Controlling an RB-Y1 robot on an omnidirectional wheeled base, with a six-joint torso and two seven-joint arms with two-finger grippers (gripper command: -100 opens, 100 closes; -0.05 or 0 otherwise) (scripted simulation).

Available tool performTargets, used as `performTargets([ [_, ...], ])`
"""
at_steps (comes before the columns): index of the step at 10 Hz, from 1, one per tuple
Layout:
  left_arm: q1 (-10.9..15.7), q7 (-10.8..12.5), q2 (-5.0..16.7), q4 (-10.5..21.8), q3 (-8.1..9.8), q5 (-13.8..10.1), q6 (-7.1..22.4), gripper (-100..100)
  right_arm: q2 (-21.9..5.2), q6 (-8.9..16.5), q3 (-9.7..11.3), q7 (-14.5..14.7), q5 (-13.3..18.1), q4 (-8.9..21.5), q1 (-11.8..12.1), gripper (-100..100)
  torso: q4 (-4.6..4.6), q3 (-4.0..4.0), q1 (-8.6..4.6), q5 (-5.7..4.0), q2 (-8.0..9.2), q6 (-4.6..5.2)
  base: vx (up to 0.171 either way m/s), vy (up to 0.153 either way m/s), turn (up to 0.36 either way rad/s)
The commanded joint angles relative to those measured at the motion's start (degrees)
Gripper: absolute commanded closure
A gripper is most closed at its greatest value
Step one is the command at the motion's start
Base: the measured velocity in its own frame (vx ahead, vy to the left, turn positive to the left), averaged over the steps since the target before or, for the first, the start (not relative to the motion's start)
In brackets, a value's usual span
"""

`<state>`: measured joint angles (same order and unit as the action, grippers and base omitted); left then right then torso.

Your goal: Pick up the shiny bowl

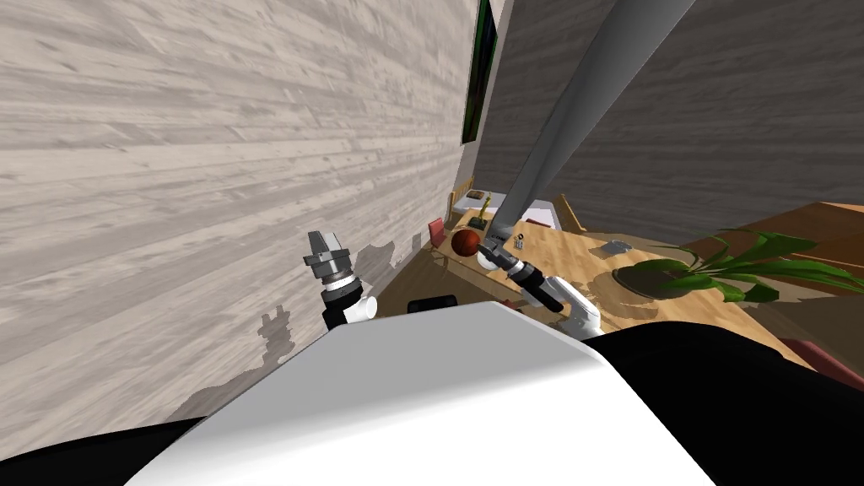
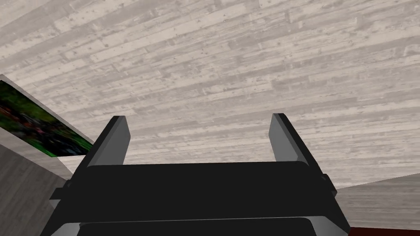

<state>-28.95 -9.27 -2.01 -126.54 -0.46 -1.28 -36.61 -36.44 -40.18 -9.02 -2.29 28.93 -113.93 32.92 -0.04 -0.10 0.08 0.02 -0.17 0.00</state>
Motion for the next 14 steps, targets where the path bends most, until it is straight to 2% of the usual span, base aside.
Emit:
performTargets([
  [1, 0.00, 0.00, 0.00, 0.00, 0.00, 0.00, 0.00, 0, -2.83, -0.61, -0.15, 1.52, 2.86, 2.86, 1.19, -100, 0.00, 0.00, 0.00, 0.00, 0.00, 0.00, 0.064, 0.032, 0.075],
  [2, 0.00, 0.00, 0.00, 0.00, 0.00, 0.00, 0.00, 0, -2.83, -0.61, -0.15, 1.52, 3.46, 3.10, 1.19, -100, -0.02, -0.04, 0.01, -0.01, -0.06, -0.01, 0.052, 0.027, 0.029],
  [4, 0.00, 0.00, 0.00, 0.00, 0.00, 0.00, 0.00, 0, -6.84, -1.13, -0.55, 3.32, 7.35, 6.88, 2.92, -100, -0.01, -0.02, 0.03, 0.00, -0.04, 0.00, 0.069, 0.037, 0.062],
  [5, 0.00, 0.00, 0.00, 0.00, 0.00, 0.00, 0.00, 0, -6.93, -1.13, -0.55, 3.32, 7.49, 7.38, 2.92, -100, -0.03, -0.07, 0.06, 0.01, -0.12, 0.00, 0.071, 0.034, 0.032],
  [8, -0.01, 0.00, 0.00, 0.00, 0.00, 0.00, 0.00, 0, -12.59, -1.70, -0.69, 6.41, 12.68, 14.20, 5.93, -100, -0.03, -0.09, 0.05, 0.01, -0.15, 0.00, 0.098, 0.043, 0.088],
  [9, -0.01, 0.00, 0.00, 0.00, 0.00, 0.00, 0.00, 0, -12.59, -1.70, -0.69, 6.41, 12.88, 14.20, 5.93, -100, -0.06, -0.17, 0.11, 0.02, -0.29, 0.00, 0.096, 0.050, 0.024],
  [10, -0.01, 0.00, 0.00, 0.00, 0.00, 0.00, 0.00, 0, -14.28, -1.83, -0.66, 7.52, 14.47, 16.19, 7.02, -100, -0.06, -0.13, 0.12, 0.01, -0.21, 0.00, 0.074, 0.047, 0.059],
  [11, 0.00, 0.00, 0.00, 0.00, 0.00, 0.00, 0.00, 0, -14.28, -1.83, -0.66, 7.52, 14.47, 16.54, 7.02, -100, -0.03, -0.08, 0.11, 0.03, -0.13, 0.01, 0.047, 0.026, 0.032],
  [12, 0.00, 0.00, 0.00, 0.00, 0.00, 0.00, 0.00, 0, -15.85, -1.93, -0.60, 8.66, 15.94, 18.27, 8.13, -100, -0.01, -0.03, 0.05, 0.01, -0.03, 0.01, 0.059, 0.027, 0.060],
  [13, 0.00, 0.00, 0.00, 0.00, 0.00, 0.00, 0.00, 0, -15.85, -1.93, -0.60, 8.66, 15.94, 18.88, 8.13, -100, -0.01, -0.03, 0.03, 0.00, -0.05, 0.00, 0.056, 0.021, 0.037],
  [14, 0.00, 0.00, 0.00, 0.00, 0.00, 0.00, 0.00, 0, -17.30, -1.99, -0.52, 9.83, 17.31, 21.22, 9.26, -100, -0.01, -0.03, 0.02, 0.00, -0.03, 0.01, 0.079, 0.025, 0.080],
])
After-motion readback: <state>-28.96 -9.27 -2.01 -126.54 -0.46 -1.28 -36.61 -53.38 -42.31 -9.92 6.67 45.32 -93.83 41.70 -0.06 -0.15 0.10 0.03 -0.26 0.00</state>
